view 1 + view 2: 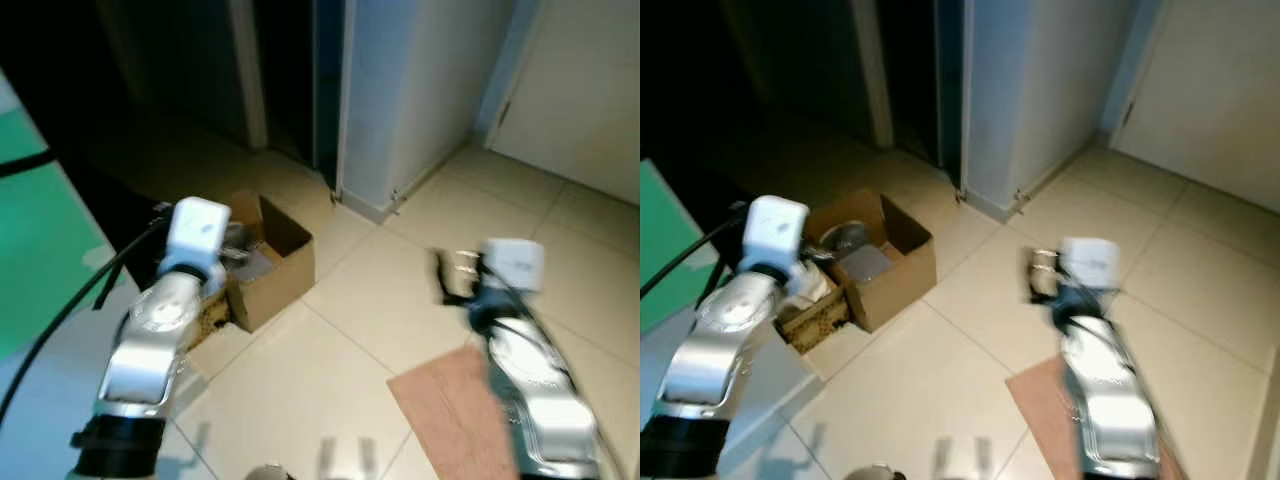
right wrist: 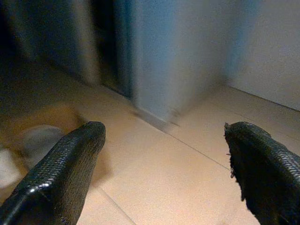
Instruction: Hang keys on a hook
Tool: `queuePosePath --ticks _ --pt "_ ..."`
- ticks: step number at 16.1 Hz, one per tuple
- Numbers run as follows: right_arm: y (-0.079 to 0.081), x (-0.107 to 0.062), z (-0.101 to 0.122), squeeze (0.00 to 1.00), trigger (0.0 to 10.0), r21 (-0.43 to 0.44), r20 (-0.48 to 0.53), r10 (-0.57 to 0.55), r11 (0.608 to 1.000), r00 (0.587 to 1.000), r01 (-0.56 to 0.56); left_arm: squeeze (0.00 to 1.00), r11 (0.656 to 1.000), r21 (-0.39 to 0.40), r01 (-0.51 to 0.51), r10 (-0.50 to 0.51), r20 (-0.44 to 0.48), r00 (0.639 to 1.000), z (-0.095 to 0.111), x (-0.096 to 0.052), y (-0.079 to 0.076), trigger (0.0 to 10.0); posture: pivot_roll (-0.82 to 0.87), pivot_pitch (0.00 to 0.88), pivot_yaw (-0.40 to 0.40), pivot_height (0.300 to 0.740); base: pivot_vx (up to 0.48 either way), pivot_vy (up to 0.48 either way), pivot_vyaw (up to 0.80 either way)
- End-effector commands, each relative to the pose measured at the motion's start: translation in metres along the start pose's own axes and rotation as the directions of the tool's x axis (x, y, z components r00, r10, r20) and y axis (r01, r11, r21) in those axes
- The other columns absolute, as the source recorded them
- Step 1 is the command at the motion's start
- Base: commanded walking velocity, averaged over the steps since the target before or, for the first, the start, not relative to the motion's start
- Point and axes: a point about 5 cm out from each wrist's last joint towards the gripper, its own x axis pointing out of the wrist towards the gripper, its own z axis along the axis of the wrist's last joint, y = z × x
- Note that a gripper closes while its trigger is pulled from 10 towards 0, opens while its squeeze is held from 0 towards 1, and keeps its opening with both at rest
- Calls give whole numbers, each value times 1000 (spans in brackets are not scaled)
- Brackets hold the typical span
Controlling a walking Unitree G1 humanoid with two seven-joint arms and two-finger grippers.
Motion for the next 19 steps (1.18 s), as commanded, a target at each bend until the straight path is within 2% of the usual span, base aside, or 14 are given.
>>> queuePosePath --ticks 1,3,5,7,8,9,10,14,17,19 --pt "-6 1 -1 1000 10000 -10 -2 -22 1000 1000 22 0 998 22 -57 55 66 996 8 2 0 10000 -68 0 18 740 0 0 800" --pt "-5 2 -1 1000 10000 -15 3 -23 1000 1000 23 51 994 13 -108 106 83 991 10 3 6 10000 -66 0 18 740 0 0 800" --pt "-5 2 0 1000 10000 -18 8 -24 1000 1000 24 114 994 16 -110 108 90 990 11 4 7 10000 -67 0 20 740 0 0 800" --pt "-5 2 -1 1000 10000 -30 6 -33 999 999 33 98 995 41 -96 90 135 987 13 4 7 10000 -72 0 25 740 0 0 800" --pt "-8 1 -3 1000 10000 -12 1 -62 998 998 62 71 999 24 -33 31 86 996 10 4 3 10000 -77 0 29 740 0 0 800" --pt "-9 0 -3 1000 10000 -9 -2 -71 997 997 71 35 1000 -12 25 -25 67 997 9 4 1 10000 -78 0 30 740 0 0 800" --pt "-10 0 -3 1000 10000 -12 -3 -71 997 997 71 43 999 -4 54 -54 71 996 9 3 -1 10000 -78 0 29 740 0 0 800" --pt "-6 1 -4 1000 10000 -17 -9 -34 999 999 34 94 997 -14 76 -75 54 996 5 0 -1 10000 -70 0 21 740 0 0 800" --pt "-4 3 -5 1000 10000 -81 -5 -7 997 1000 6 118 996 -18 91 -90 48 995 5 0 -1 10000 -72 0 21 740 281 0 800" --pt "-2 2 -4 1000 10000 -87 3 6 996 1000 -5 118 995 -25 99 -98 47 994 5 -1 -2 10000 -72 0 21 740 332 0 800"
